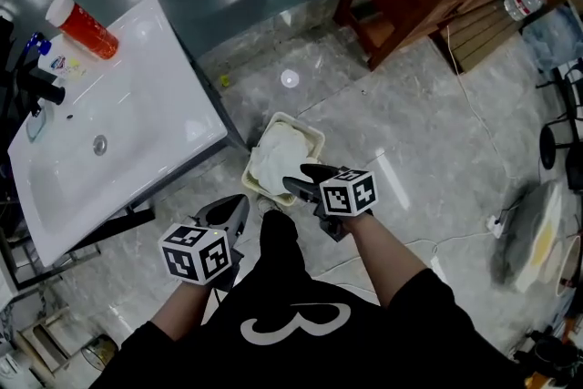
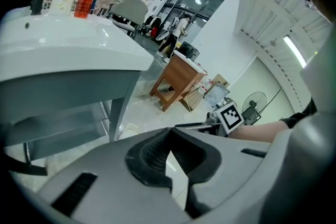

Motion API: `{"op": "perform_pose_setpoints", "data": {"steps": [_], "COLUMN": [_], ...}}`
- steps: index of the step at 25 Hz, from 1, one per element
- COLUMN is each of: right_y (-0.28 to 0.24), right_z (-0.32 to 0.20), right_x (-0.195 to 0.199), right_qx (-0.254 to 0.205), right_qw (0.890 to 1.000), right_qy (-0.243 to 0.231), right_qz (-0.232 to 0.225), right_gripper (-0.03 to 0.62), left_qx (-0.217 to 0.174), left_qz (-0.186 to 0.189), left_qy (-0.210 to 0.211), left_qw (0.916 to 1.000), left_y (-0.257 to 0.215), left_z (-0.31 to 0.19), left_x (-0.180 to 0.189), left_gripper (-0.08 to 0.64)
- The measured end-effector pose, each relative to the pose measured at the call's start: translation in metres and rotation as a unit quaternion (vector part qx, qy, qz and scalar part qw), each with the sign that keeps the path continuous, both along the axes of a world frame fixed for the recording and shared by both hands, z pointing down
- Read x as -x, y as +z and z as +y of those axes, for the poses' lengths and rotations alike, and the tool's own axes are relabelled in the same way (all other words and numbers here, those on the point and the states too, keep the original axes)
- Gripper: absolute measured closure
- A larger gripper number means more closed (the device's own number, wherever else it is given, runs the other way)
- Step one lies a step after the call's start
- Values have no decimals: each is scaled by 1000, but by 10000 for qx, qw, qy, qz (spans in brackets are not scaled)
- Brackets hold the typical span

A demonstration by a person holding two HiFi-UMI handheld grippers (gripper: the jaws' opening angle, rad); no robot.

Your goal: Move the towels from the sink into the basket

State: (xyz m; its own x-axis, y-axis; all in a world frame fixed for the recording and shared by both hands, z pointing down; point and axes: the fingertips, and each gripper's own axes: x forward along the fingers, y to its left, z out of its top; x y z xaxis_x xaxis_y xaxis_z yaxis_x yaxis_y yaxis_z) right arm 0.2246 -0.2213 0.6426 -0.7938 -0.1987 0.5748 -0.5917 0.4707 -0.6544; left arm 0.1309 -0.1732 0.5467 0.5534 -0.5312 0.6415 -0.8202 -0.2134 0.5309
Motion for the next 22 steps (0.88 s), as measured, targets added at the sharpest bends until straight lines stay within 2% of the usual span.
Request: {"op": "perform_pose_setpoints", "data": {"steps": [2,3,6,7,8,10,15,19,22], "right_y": [-37,-55,-103,-118,-133,-161,-228,-292,-333], "right_z": [11,14,25,29,35,50,88,118,138], "right_x": [9,11,10,10,10,11,15,25,32], "right_qx": [-232,-418,-1019,-1185,-1306,-1434,-1898,-2419,-2826], "right_qw": [9991,9980,9927,9903,9879,9841,9746,9585,9438], "right_qy": [-240,-320,-444,-493,-550,-662,-887,-1087,-1258], "right_qz": [-269,-352,-468,-527,-623,-809,-796,-1044,-1164], "right_gripper": [344,375,502,569,588,589,589,589,589], "left_qx": [-240,-356,-614,-690,-766,-892,-1131,-1560,-2032], "left_qz": [-272,-377,-399,-360,-316,-188,315,347,427], "left_qy": [26,34,49,62,76,79,67,203,229], "left_qw": [9993,9986,9973,9969,9965,9958,9931,9869,9779], "left_y": [-12,-18,-41,-50,-59,-78,-131,-183,-227], "left_z": [4,6,13,16,20,32,78,107,119], "left_x": [6,8,11,10,10,7,-6,-6,-3], "left_gripper": [554,554,554,554,554,554,554,554,554]}}
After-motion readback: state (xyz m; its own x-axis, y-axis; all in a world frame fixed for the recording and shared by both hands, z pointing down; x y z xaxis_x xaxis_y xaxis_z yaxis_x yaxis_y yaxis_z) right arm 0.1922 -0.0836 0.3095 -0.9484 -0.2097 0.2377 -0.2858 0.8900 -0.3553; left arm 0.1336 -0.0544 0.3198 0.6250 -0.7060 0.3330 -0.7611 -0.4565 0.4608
